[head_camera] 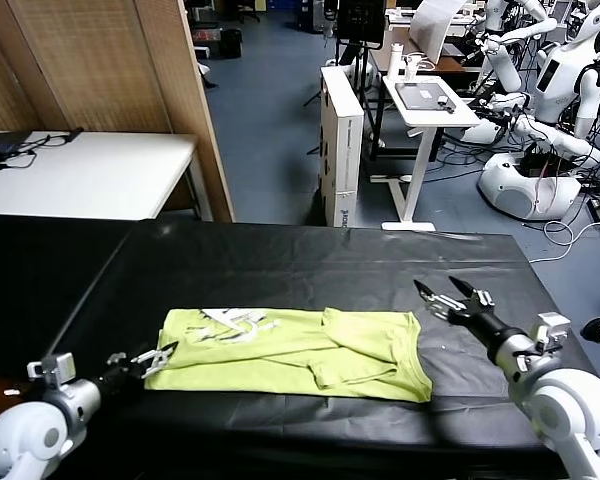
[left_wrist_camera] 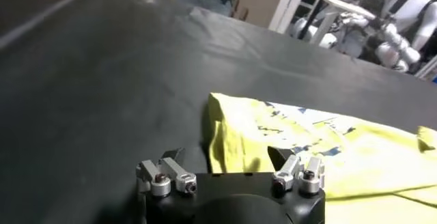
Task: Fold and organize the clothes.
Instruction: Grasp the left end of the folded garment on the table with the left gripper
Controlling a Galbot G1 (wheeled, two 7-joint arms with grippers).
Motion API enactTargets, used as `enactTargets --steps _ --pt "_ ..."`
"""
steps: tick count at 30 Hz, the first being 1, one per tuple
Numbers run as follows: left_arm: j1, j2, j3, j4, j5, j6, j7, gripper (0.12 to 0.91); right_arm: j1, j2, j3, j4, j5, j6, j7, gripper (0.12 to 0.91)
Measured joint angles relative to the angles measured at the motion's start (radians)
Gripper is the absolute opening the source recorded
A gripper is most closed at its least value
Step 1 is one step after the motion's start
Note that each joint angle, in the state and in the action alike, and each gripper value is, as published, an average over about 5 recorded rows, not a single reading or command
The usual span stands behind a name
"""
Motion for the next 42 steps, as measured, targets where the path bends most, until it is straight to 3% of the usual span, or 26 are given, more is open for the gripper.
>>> enactTargets --steps 23,30,33,42 --pt "-0.024 -0.026 0.047 0.027 -0.033 0.036 0.082 0.907 -0.002 0.021 -0.005 0.007 -0.007 -0.002 0.003 0.907" --pt "-0.038 -0.028 0.056 0.033 -0.049 0.046 0.079 0.901 -0.002 0.031 -0.011 0.01 -0.013 -0.003 0.004 0.907" --pt "-0.039 -0.026 0.057 0.035 -0.055 0.046 0.064 0.833 -0.001 0.037 -0.015 0.011 -0.018 -0.002 0.004 0.907" --pt "-0.031 -0.013 0.046 0.023 -0.087 0.049 0.01 0.299 0.002 0.054 -0.032 0.009 -0.042 -0.001 0.004 0.907"
